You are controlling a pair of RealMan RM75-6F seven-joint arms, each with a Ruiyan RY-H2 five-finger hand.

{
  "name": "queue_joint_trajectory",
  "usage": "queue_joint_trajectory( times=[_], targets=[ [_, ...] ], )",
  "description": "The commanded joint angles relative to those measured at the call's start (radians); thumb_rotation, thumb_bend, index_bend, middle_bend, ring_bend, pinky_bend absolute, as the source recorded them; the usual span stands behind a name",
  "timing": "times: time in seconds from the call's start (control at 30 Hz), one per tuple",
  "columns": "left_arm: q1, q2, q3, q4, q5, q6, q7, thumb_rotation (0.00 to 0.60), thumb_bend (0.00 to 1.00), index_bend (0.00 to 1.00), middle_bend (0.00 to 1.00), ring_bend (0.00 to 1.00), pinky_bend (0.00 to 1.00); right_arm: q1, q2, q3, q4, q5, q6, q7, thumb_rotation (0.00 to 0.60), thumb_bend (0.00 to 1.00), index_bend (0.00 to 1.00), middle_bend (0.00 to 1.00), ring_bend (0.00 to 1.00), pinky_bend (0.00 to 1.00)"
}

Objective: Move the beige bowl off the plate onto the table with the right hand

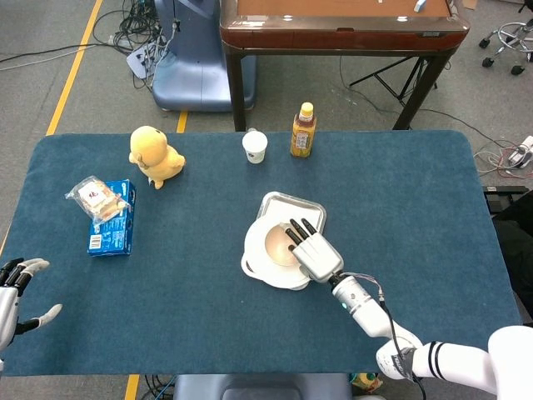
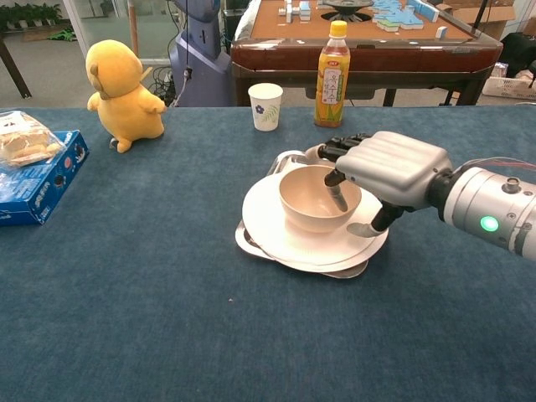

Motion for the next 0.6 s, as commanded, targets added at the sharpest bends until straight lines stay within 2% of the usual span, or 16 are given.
queue_joint_trajectory(
  times=[0.03,0.6],
  targets=[
    [0.000,0.000,0.001,-0.001,0.002,0.000,0.001,0.600,0.11,0.27,0.28,0.17,0.36,0.001,-0.003,-0.003,0.003,0.002,0.001,0.002,0.600,0.36,0.54,0.07,0.00,0.10],
    [0.003,0.000,-0.002,-0.003,-0.002,0.002,0.005,0.600,0.11,0.27,0.28,0.17,0.36,0.006,-0.011,-0.015,0.019,0.004,0.019,0.008,0.600,0.39,0.60,0.07,0.00,0.10]
  ],
)
